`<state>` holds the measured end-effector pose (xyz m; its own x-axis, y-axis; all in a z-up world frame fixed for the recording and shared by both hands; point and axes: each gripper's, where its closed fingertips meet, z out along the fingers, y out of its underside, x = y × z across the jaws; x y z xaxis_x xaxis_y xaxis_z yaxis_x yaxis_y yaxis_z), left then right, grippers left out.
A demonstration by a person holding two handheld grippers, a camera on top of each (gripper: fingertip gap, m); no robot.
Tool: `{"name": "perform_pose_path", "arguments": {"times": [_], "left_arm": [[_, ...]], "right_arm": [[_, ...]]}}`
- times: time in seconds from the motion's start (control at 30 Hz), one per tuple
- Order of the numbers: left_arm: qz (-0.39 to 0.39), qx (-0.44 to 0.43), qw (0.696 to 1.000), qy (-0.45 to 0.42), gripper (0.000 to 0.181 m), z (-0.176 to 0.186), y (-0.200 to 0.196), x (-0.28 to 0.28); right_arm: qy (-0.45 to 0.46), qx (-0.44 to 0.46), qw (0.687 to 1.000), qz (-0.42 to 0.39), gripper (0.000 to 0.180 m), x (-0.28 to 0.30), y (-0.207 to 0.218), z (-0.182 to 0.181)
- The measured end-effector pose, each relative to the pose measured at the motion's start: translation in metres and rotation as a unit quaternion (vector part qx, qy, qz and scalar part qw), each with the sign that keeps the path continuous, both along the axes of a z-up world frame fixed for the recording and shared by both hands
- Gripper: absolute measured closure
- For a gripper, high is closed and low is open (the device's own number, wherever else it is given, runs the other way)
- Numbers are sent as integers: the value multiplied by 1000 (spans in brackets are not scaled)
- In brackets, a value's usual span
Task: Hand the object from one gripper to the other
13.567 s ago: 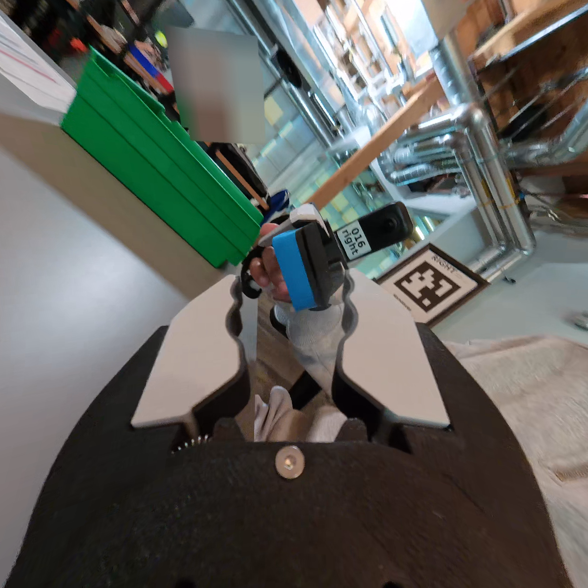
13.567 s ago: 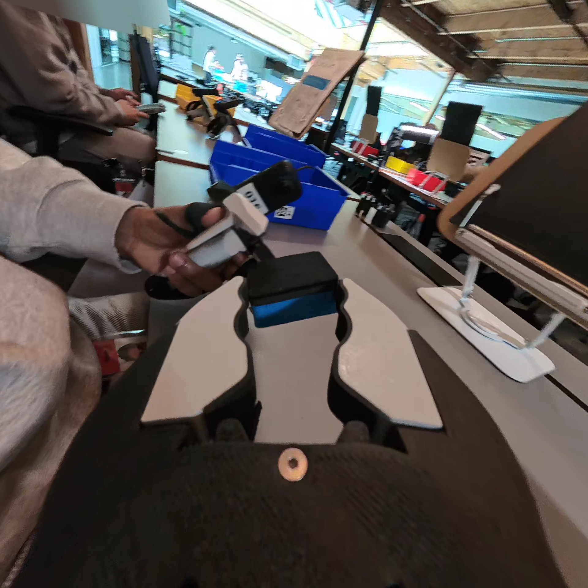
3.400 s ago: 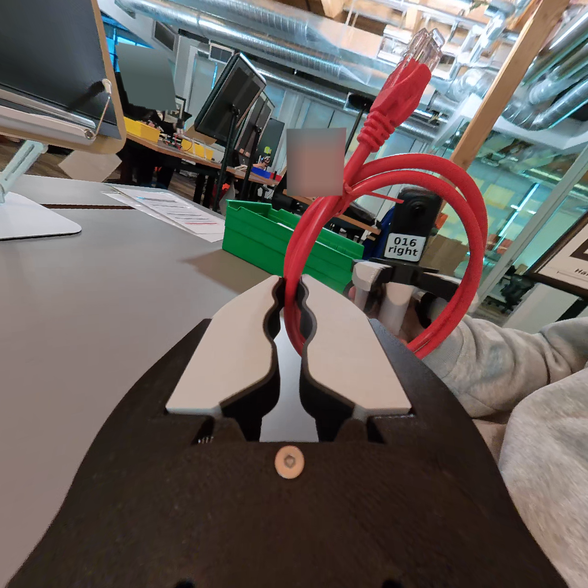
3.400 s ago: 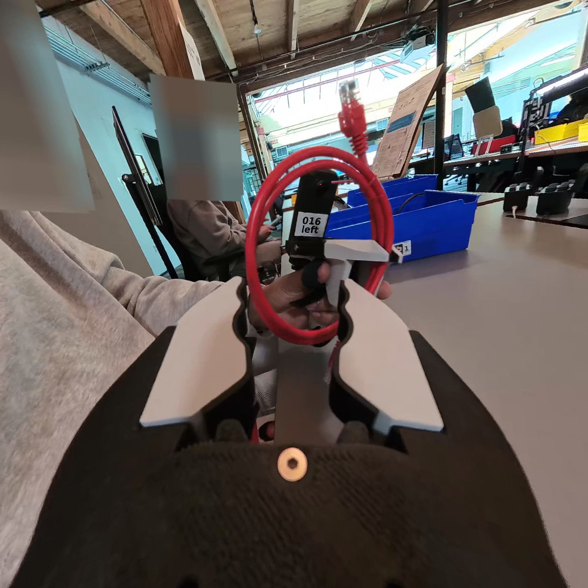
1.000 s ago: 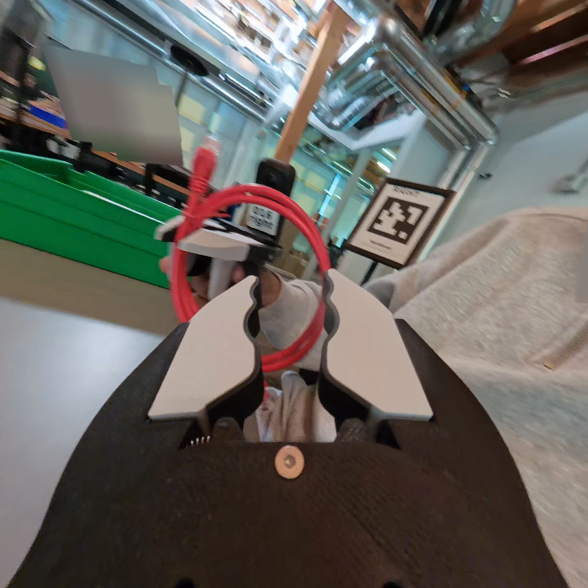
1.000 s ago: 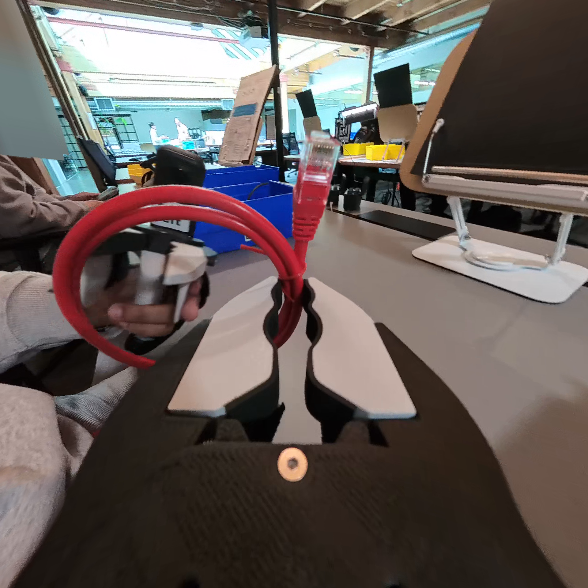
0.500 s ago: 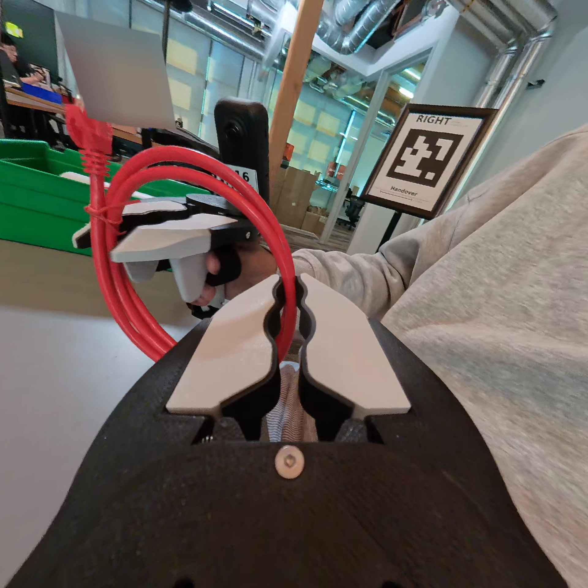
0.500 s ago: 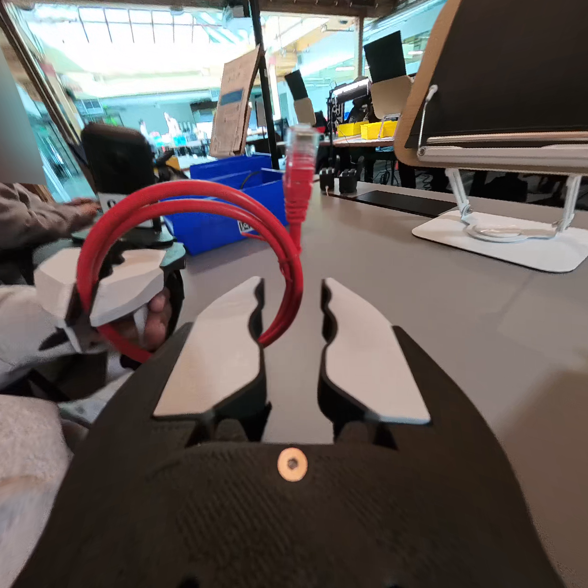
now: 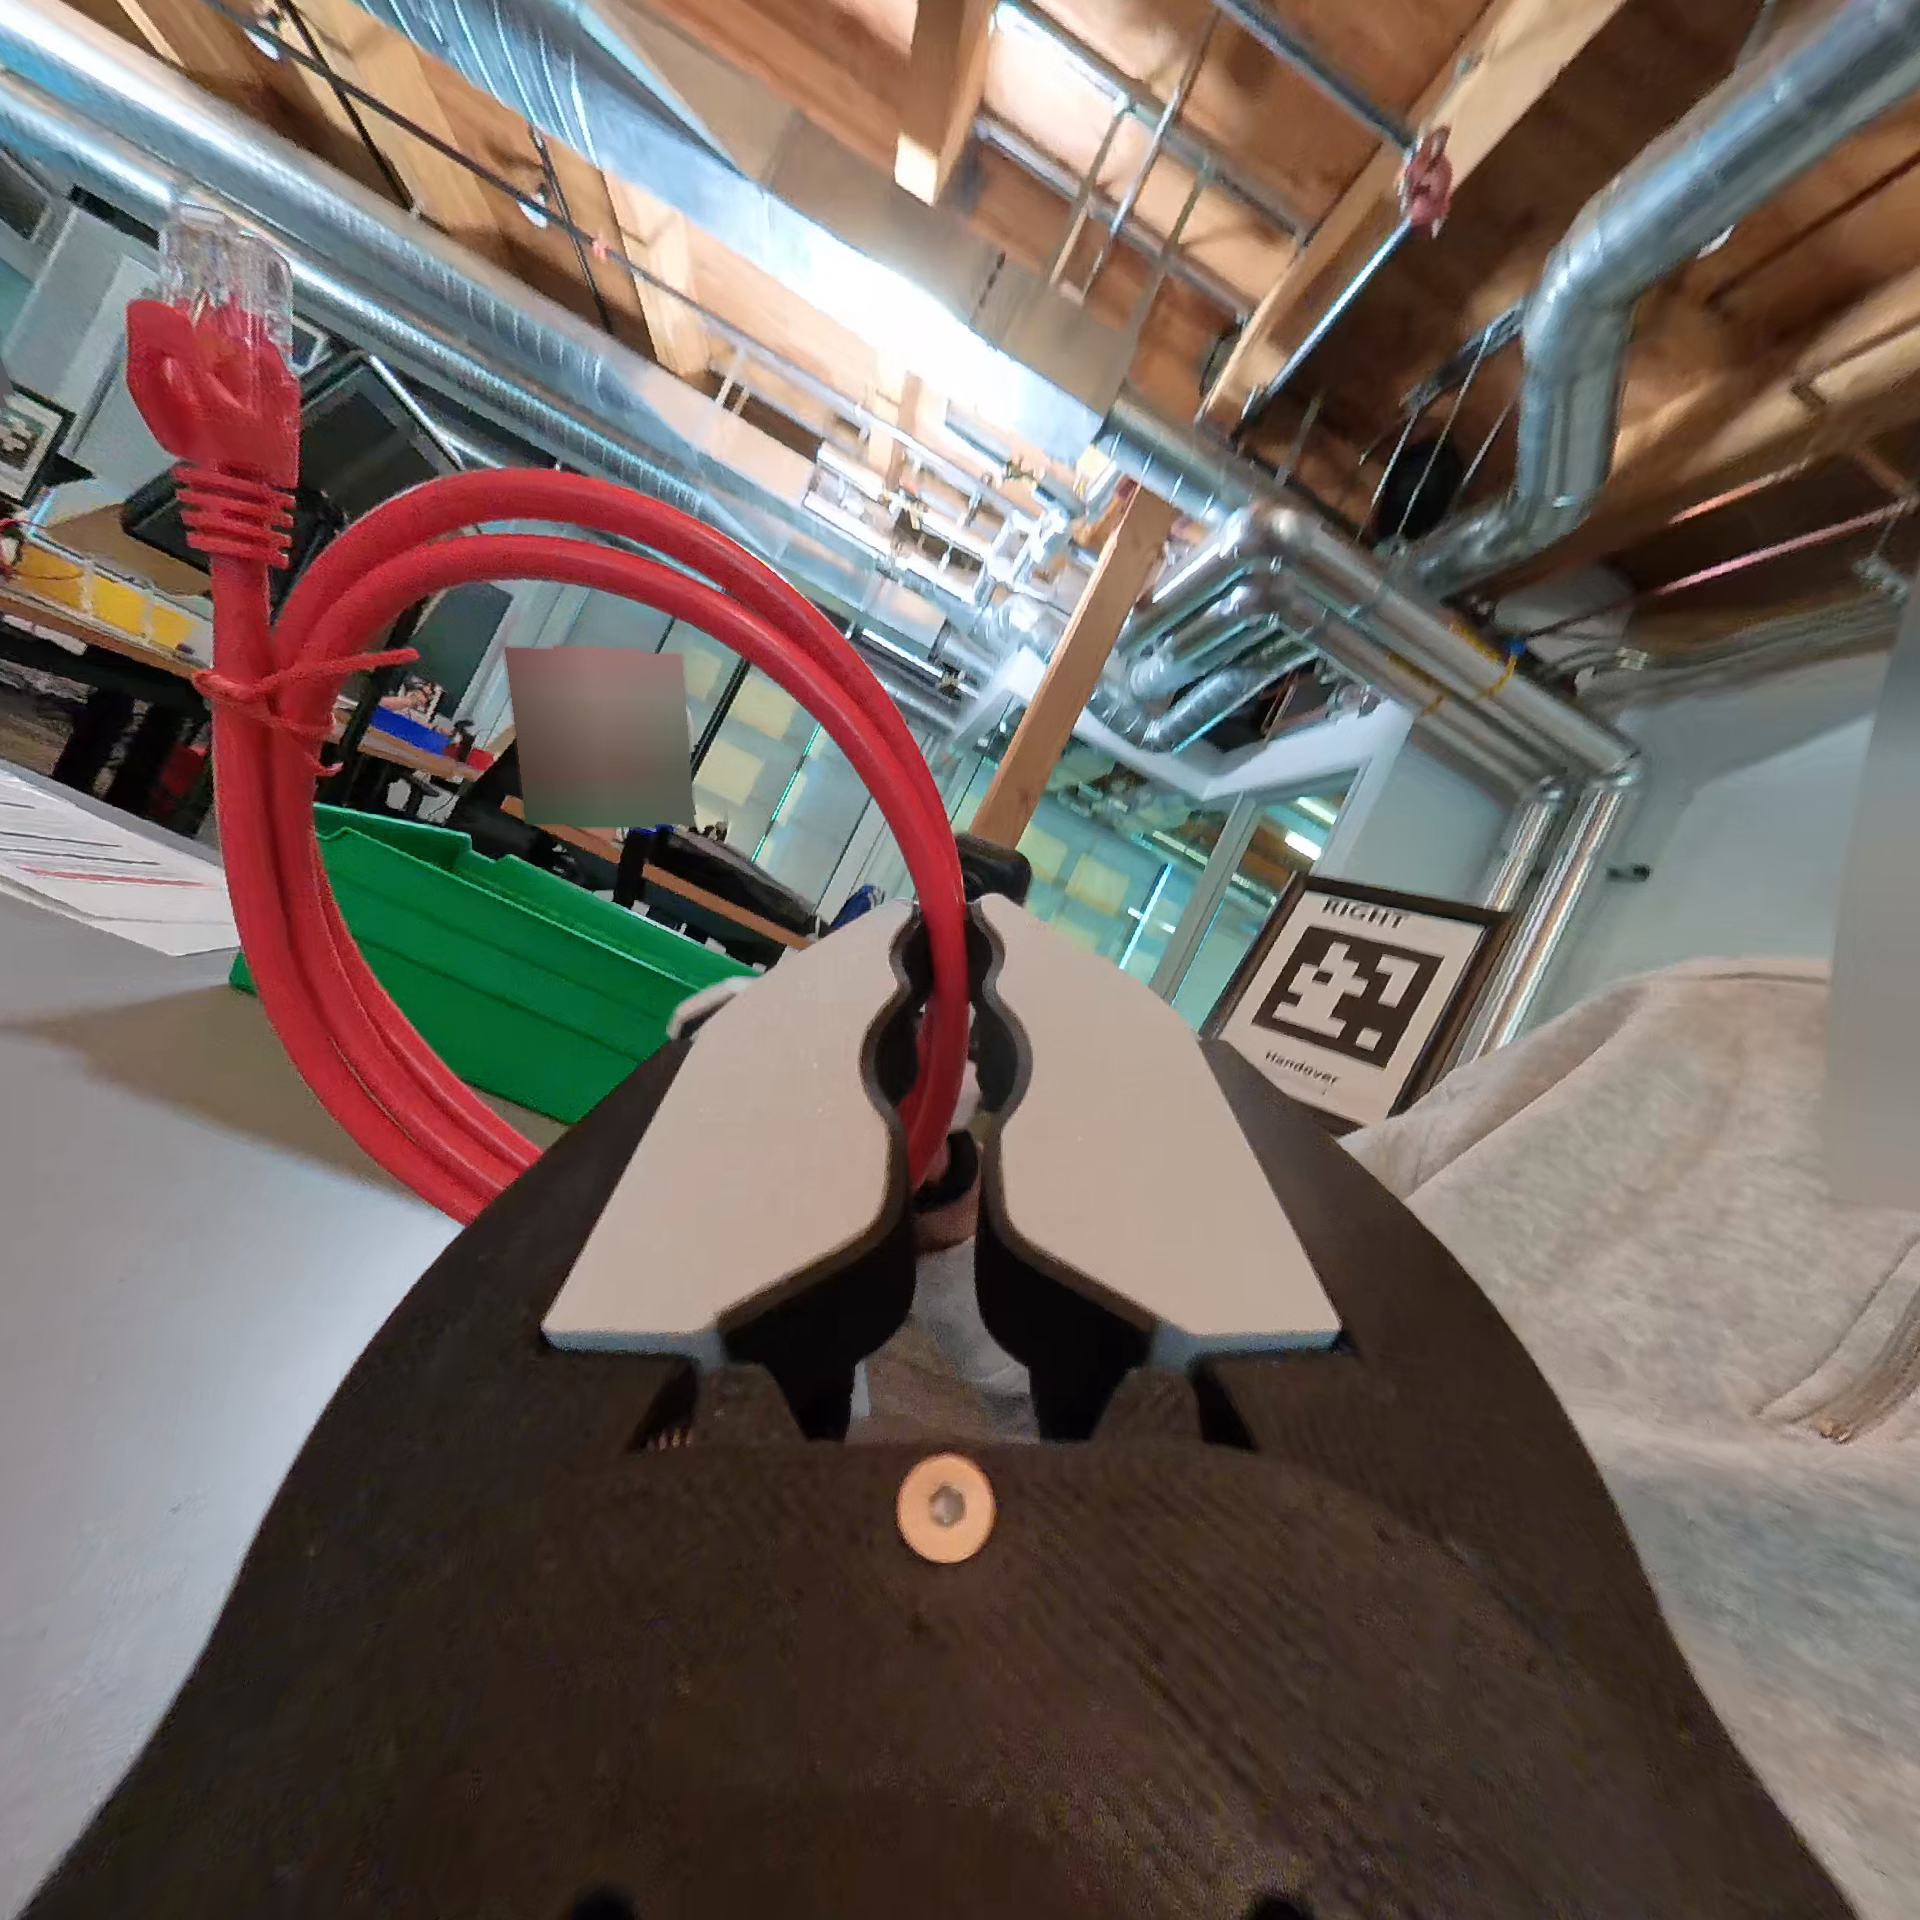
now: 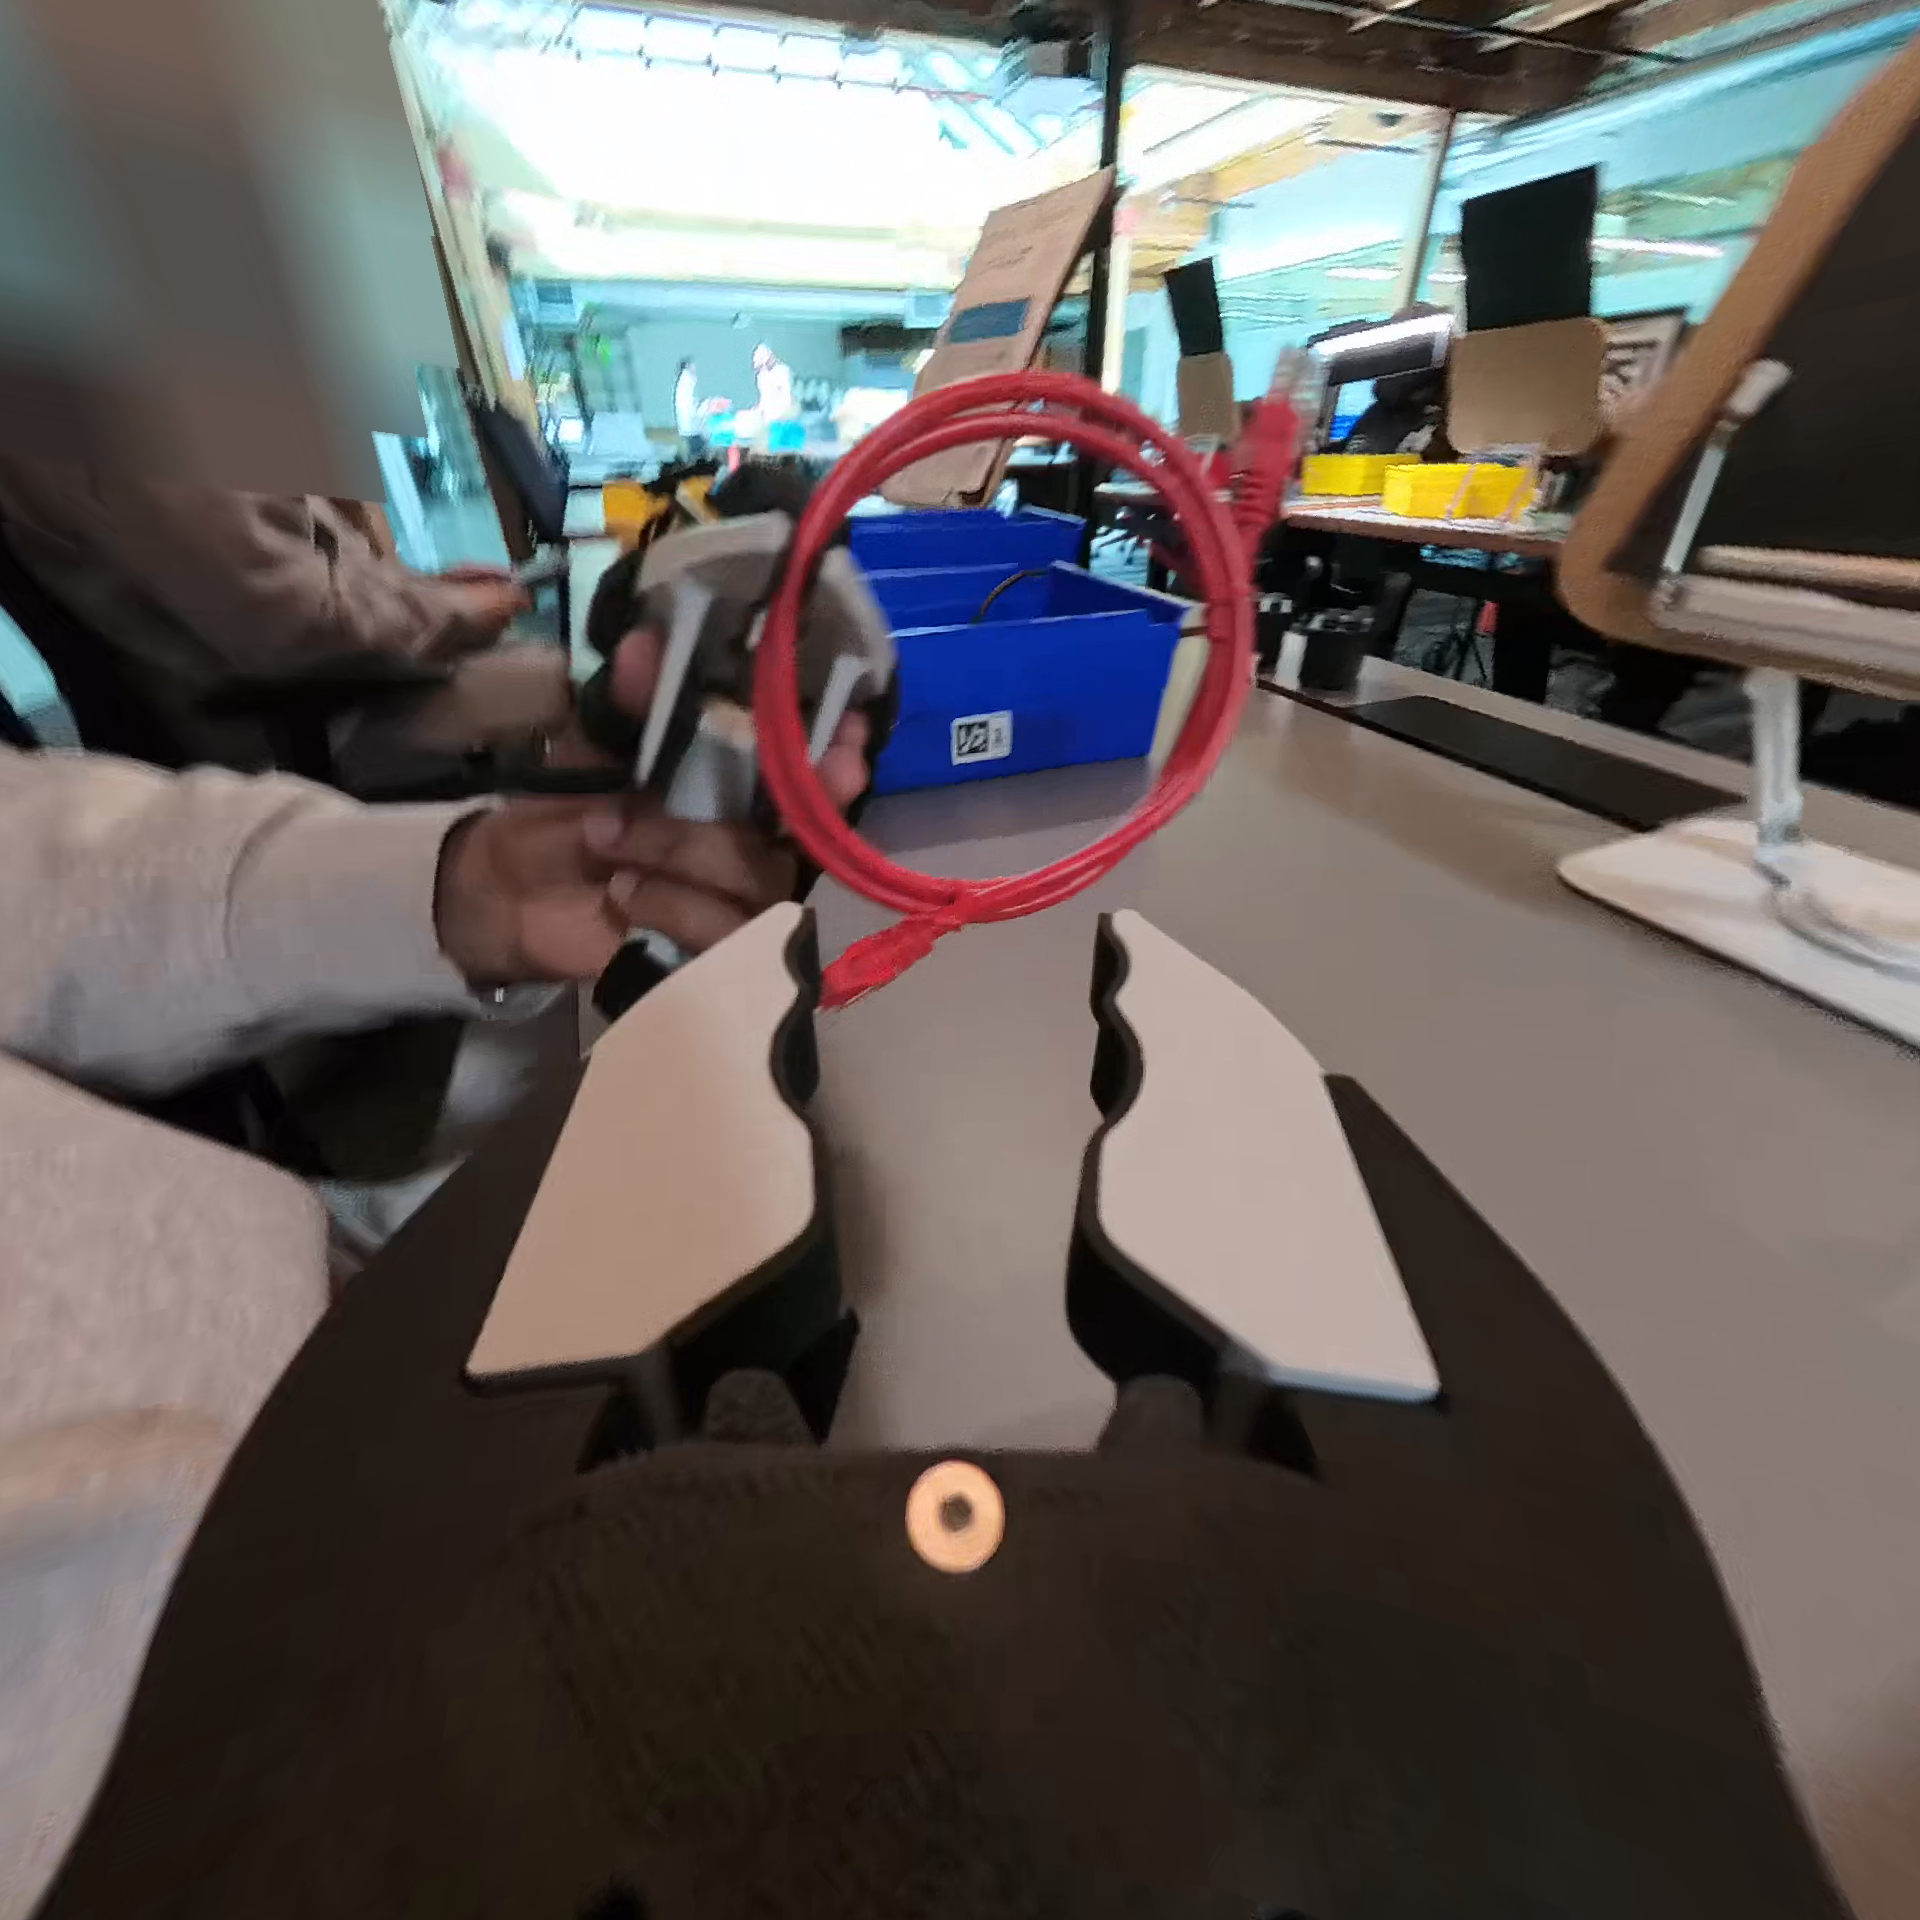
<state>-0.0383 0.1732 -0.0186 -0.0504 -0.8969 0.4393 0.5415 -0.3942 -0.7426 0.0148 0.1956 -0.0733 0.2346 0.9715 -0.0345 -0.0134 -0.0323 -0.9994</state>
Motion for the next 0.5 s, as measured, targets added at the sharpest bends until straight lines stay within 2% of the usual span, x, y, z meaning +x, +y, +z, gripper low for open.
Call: {"name": "perform_pose_path", "arguments": {"times": [0.07, 0.2, 0.33, 0.5], "left_arm": [[-12, -11, 1000, -19, 176, 2, 0, -4], [-84, -58, 993, -56, 176, 2, -2, -3], [-150, -110, 981, -61, 175, -4, -2, 0], [-183, -151, 971, -21, 176, -19, -2, 10]], "right_arm": [[-43, 59, 997, 21, 131, -11, -15, -7], [-113, 160, 980, 44, 131, -24, -35, -23], [-138, 184, 971, 64, 125, -25, -42, -31], [-189, 227, 954, 57, 134, -20, -38, -42]]}}
